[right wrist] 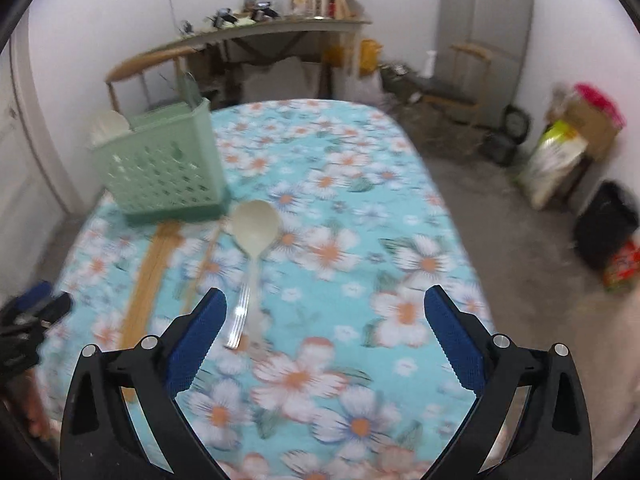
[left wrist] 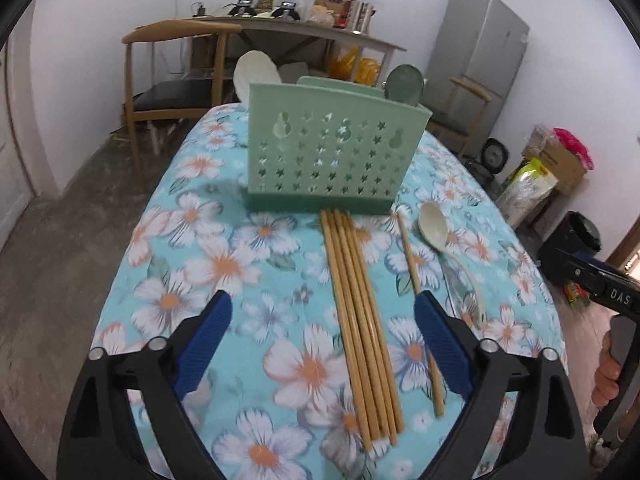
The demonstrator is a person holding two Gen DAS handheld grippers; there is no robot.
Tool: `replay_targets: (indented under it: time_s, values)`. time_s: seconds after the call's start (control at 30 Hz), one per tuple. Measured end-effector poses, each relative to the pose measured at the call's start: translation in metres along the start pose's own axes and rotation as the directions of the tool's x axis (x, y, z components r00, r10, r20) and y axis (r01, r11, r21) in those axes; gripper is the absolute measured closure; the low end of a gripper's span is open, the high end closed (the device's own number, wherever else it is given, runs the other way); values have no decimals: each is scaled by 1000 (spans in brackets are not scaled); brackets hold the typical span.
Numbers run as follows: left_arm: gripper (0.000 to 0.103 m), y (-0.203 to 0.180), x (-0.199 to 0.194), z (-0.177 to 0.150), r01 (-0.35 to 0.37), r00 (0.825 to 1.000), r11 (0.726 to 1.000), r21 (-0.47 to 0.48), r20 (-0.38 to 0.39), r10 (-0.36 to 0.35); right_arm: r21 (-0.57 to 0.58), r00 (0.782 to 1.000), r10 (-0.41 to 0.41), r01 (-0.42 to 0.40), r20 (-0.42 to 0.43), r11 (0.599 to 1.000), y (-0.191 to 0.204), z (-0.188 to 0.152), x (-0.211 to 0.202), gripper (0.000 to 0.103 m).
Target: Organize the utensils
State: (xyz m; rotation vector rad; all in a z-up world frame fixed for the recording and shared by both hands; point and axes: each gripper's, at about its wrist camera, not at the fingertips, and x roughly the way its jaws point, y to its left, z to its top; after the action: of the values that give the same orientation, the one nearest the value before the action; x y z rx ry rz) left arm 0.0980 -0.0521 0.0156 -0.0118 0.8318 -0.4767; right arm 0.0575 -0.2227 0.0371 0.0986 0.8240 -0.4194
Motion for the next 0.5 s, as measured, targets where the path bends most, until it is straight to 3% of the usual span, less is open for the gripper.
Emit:
replay_targets:
  time_s: [0.1, 0.23, 0.37, 0.5]
  values:
    - [8, -6, -6, -5, -5, 1000, 1000, -13, -23, 5, -34, 997, -80, 80, -5, 996, -1, -6, -6, 8]
    - [8, -1, -13, -8, 11, 999, 998, -67, -52, -15, -22, 993, -111, 112, 33, 994, -3, -15, -20, 8]
    - [8, 5, -18, -17, 30, 997, 994, -108, -64, -37, 27, 992, -2, -1, 125, 1000, -11, -24, -38, 8]
    - [8, 8, -14, -23, 40, 996, 994, -99, -73, -47, 60, 986, 76, -86, 148, 994, -15, -17, -33, 8]
